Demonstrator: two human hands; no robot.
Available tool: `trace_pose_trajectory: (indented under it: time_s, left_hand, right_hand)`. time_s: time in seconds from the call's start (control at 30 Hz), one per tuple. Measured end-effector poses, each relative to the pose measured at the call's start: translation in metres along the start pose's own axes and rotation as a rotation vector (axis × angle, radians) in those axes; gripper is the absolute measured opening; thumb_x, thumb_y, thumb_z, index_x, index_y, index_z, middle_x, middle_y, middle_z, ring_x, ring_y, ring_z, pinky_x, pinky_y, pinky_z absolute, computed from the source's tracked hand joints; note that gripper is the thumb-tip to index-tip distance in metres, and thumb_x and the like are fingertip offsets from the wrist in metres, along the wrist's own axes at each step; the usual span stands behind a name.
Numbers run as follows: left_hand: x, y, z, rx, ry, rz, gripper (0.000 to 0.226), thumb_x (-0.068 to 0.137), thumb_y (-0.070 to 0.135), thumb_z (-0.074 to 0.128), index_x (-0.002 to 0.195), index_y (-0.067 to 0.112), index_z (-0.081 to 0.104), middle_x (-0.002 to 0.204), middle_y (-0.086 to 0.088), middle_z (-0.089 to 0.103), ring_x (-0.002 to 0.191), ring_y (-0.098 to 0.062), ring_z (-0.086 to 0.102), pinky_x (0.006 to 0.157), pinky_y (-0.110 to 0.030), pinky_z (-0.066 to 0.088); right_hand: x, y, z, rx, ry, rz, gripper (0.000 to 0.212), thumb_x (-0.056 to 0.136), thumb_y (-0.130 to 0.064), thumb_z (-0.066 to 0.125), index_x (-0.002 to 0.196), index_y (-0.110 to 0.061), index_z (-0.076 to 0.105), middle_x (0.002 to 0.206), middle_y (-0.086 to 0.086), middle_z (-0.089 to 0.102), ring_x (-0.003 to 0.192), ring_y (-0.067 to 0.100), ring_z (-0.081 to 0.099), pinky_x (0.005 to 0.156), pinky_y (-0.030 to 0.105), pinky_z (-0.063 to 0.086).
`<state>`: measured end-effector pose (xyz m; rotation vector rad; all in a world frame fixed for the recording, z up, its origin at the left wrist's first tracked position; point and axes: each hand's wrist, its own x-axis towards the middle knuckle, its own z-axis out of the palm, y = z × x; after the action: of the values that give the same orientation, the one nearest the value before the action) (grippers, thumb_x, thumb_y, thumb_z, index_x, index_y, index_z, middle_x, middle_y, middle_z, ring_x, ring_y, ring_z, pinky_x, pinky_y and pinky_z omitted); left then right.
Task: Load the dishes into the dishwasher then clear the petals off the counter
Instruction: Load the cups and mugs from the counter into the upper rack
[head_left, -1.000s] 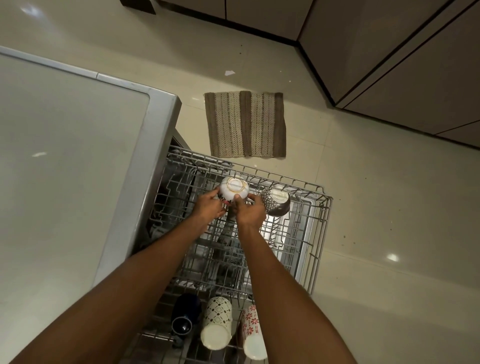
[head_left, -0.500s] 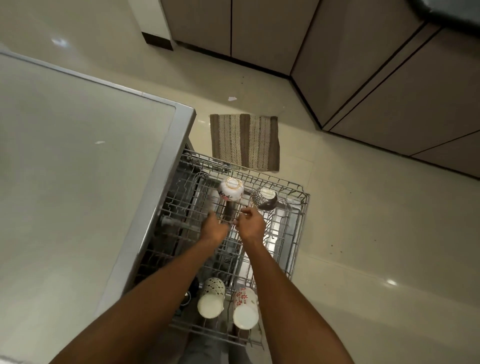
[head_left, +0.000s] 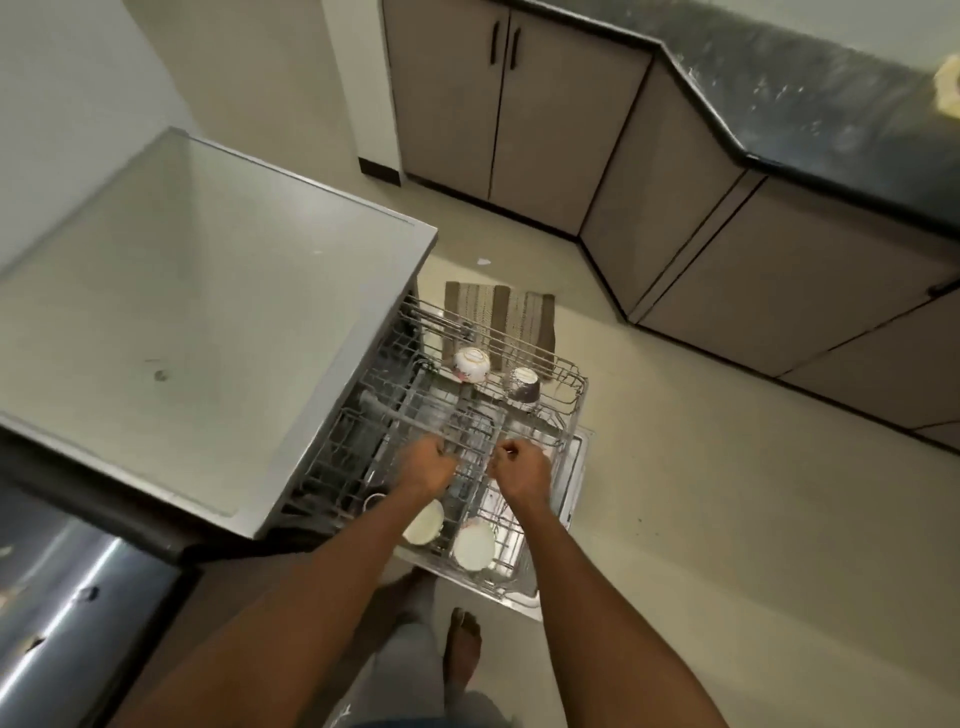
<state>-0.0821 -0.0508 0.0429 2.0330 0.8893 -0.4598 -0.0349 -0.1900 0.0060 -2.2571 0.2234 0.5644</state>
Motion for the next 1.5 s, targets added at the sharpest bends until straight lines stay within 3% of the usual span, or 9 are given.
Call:
trace_pose_trajectory:
  time_s: [0.1,0.3,0.47,0.63,0.77,0.87,1.03,1.2,1.5]
  left_hand:
    - [-0.043,-0.016,-0.007,-0.038,0.027,0.011,0.012,0.098,0.015,0.054,0.089,0.008,0.059,0.076,-0.003,0.057,0.078,-0.025,0.058,0.064,-0.029,0.042]
    - [-0.103,-0.055,-0.029,-0.088,0.104,0.024,0.016,0.100,0.016,0.052,0.093,0.005,0.061,0.094,-0.011,0.062,0.089,-0.028,0.060,0.072,-0.032,0.042]
    - [-0.136,-0.090,-0.052,-0.102,0.166,0.009,0.020,0.096,0.009,0.051,0.078,0.005,0.058,0.079,-0.013,0.060,0.075,-0.023,0.054,0.067,-0.032,0.041]
    - [-0.171,-0.141,-0.079,-0.118,0.261,-0.041,0.026,0.089,0.005,0.051,0.064,0.008,0.053,0.066,-0.011,0.056,0.059,-0.020,0.052,0.063,-0.036,0.047]
    - [-0.204,-0.187,-0.108,-0.231,0.372,-0.130,0.017,0.089,0.010,0.053,0.086,0.006,0.069,0.088,-0.012,0.071,0.084,-0.027,0.068,0.074,-0.036,0.055]
    - [-0.232,-0.230,-0.126,-0.237,0.431,-0.170,0.017,0.087,0.011,0.054,0.074,0.016,0.062,0.092,-0.010,0.070,0.094,-0.029,0.066,0.075,-0.029,0.047]
    - [-0.280,-0.295,-0.146,-0.315,0.534,-0.264,0.020,0.089,0.006,0.050,0.093,0.007,0.070,0.096,-0.009,0.069,0.093,-0.027,0.065,0.076,-0.032,0.051]
    - [-0.316,-0.343,-0.159,-0.379,0.624,-0.302,0.016,0.091,0.009,0.052,0.087,0.011,0.068,0.092,-0.006,0.066,0.090,-0.024,0.062,0.073,-0.028,0.042]
    - [-0.366,-0.415,-0.177,-0.557,0.799,-0.395,0.020,0.090,0.011,0.052,0.078,0.007,0.068,0.081,-0.008,0.069,0.078,-0.023,0.067,0.074,-0.040,0.058]
  right_hand:
    - [-0.033,0.004,-0.010,-0.060,0.001,-0.051,0.016,0.101,-0.023,0.058,0.097,-0.016,0.072,0.083,0.003,0.074,0.074,0.020,0.072,0.073,0.044,0.063]
    - [-0.090,-0.014,-0.020,-0.080,-0.058,-0.163,0.015,0.101,-0.017,0.060,0.095,-0.015,0.074,0.085,0.006,0.074,0.075,0.024,0.073,0.075,0.047,0.063]
    - [-0.123,-0.037,-0.001,-0.138,-0.133,-0.293,0.025,0.099,-0.024,0.060,0.083,-0.007,0.069,0.074,0.012,0.070,0.072,0.030,0.070,0.073,0.052,0.061]
    - [-0.175,-0.076,0.030,-0.209,-0.276,-0.427,0.033,0.100,-0.030,0.059,0.078,-0.009,0.072,0.072,0.007,0.073,0.071,0.022,0.071,0.066,0.032,0.056]
    - [-0.219,-0.096,0.072,-0.204,-0.368,-0.502,0.035,0.099,-0.034,0.060,0.074,-0.011,0.068,0.069,0.005,0.072,0.066,0.023,0.070,0.061,0.032,0.054]
    - [-0.247,-0.098,0.117,-0.308,-0.430,-0.614,0.035,0.096,-0.040,0.058,0.072,-0.017,0.068,0.068,0.001,0.072,0.070,0.021,0.069,0.075,0.040,0.057]
    - [-0.310,-0.098,0.178,-0.378,-0.558,-0.789,0.031,0.091,-0.043,0.060,0.075,-0.018,0.069,0.073,0.002,0.075,0.074,0.019,0.072,0.073,0.037,0.057]
    - [-0.362,-0.098,0.223,-0.431,-0.630,-0.896,0.034,0.085,-0.050,0.059,0.075,-0.018,0.069,0.069,0.001,0.074,0.076,0.022,0.072,0.077,0.039,0.058]
    - [-0.455,-0.125,0.263,-0.676,-0.730,-1.113,0.026,0.095,-0.040,0.062,0.087,-0.018,0.073,0.084,0.002,0.074,0.084,0.023,0.069,0.079,0.040,0.056]
